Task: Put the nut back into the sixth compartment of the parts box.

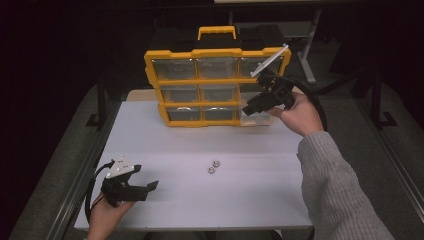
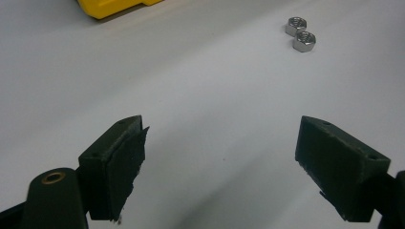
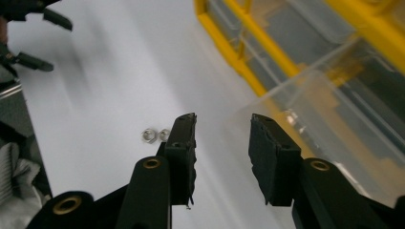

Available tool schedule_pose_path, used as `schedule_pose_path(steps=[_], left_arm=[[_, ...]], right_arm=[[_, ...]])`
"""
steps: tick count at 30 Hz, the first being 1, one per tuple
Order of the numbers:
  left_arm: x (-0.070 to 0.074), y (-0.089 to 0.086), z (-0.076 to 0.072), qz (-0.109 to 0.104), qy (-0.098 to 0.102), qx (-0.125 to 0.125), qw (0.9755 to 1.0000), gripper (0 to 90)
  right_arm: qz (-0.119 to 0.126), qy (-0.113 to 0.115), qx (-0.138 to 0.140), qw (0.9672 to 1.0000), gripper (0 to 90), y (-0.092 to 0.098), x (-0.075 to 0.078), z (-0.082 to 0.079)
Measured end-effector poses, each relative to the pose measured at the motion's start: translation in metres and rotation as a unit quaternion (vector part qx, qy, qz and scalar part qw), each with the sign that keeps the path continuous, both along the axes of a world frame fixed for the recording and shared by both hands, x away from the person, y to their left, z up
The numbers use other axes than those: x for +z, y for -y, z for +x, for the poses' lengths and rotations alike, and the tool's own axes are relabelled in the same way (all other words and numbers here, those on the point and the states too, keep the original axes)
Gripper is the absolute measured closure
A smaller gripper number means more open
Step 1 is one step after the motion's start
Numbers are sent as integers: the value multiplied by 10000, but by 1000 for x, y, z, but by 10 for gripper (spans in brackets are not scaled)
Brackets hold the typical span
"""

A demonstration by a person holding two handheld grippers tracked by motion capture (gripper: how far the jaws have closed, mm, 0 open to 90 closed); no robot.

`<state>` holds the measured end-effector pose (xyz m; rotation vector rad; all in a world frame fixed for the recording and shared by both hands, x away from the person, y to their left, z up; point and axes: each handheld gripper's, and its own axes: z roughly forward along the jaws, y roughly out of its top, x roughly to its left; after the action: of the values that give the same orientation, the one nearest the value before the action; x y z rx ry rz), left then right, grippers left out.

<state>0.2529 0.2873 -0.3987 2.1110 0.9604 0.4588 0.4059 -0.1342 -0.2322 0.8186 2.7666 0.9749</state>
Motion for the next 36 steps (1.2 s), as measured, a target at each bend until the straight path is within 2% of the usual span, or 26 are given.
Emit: schedule_pose_path(steps=[8,11,13,23,27,36], left_arm=[[0,0,0,-2,6,-1,10000,170],[0,-1,1,-7,28,-9,10000,169],[0,-1,0,27,28,-26,10000,169],[0,0,0,-5,-26,13,10000,168],[0,0,0,-23,-40,11,10000,167],[1,0,0,-48,-42,15,10000,166]], right_arm=[[43,7,389,9992,562,-17,-19,-20],[23,-26,438,9990,551,-23,-29,-26],[-36,44,473,9989,544,-25,-36,-28],[-31,-112,525,9986,522,-34,-75,-33],[-35,-217,533,9983,513,-40,-87,-35],[-21,-281,543,9981,496,-50,-113,-36]])
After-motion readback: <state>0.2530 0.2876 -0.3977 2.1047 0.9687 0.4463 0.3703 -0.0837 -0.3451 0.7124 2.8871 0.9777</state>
